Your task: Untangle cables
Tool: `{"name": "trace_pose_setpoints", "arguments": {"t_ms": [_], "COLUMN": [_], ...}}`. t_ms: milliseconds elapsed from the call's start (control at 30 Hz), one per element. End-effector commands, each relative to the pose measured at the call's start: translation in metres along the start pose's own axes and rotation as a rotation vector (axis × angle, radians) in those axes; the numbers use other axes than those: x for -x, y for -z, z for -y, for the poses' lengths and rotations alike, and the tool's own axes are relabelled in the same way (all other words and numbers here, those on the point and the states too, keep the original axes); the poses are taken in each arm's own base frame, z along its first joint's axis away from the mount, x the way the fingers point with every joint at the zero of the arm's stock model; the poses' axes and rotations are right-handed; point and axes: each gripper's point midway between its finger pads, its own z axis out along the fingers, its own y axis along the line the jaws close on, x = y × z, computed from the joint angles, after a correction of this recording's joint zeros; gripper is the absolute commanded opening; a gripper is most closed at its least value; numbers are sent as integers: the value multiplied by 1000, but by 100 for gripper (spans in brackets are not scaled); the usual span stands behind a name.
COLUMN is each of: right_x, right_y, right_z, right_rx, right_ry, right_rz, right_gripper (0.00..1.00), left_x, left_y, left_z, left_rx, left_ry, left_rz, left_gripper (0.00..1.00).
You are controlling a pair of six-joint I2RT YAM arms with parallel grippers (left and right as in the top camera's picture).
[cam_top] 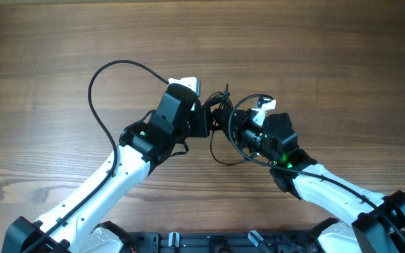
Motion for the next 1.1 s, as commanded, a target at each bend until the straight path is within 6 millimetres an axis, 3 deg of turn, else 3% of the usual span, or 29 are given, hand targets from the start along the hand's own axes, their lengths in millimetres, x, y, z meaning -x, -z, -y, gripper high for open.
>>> {"name": "trace_pose_setpoints", "arguments": {"t_ms": [0,133,233,300,333,367,400,500,533,600,633,667,733,767,900,1000,1067], "right_x": [30,39,35,29,26,22,24,36,36,25,11,0,-4,-12,-27,-49,-51], "right_y": [2,5,3,2,2,4,8,32,40,44,43,42,41,40,29,25,23], "right_z": [9,23,19,14,13,7,0,-36,-49,-54,-51,-32,3,19,23,27,33], "right_rx": [-44,-108,-93,-72,-69,-51,-29,80,116,138,148,100,-23,-74,-124,-123,-139], "right_ry": [8,44,59,89,93,115,127,148,232,452,601,698,757,811,921,1001,997], "right_rz": [153,206,183,146,123,86,71,63,55,13,-56,-129,-179,-217,-168,-203,-213], "right_gripper": [5,5,11,23,23,39,54,65,69,75,77,79,78,77,78,56,38], "left_x": [-24,-40,-41,-31,-25,-6,4,26,31,37,40,44,49,50,46,46,46], "left_y": [12,20,21,14,12,10,11,16,18,21,22,23,26,29,33,33,33], "left_z": [47,61,63,42,30,3,-7,-40,-49,-59,-63,-65,-58,-45,-29,-29,-29], "left_rx": [-266,-376,-390,-275,-216,-114,-96,-47,-34,-19,-15,-26,-93,-179,-272,-272,-272], "left_ry": [-187,-241,-239,-206,-167,-62,-4,144,191,268,308,317,321,316,317,379,379], "left_rz": [-121,-187,-194,-158,-138,-80,-52,4,19,35,44,55,52,32,-9,-17,-17], "left_gripper": [4,4,4,4,4,4,4,4,4,4,4,4,4,4,4,4,4]}}
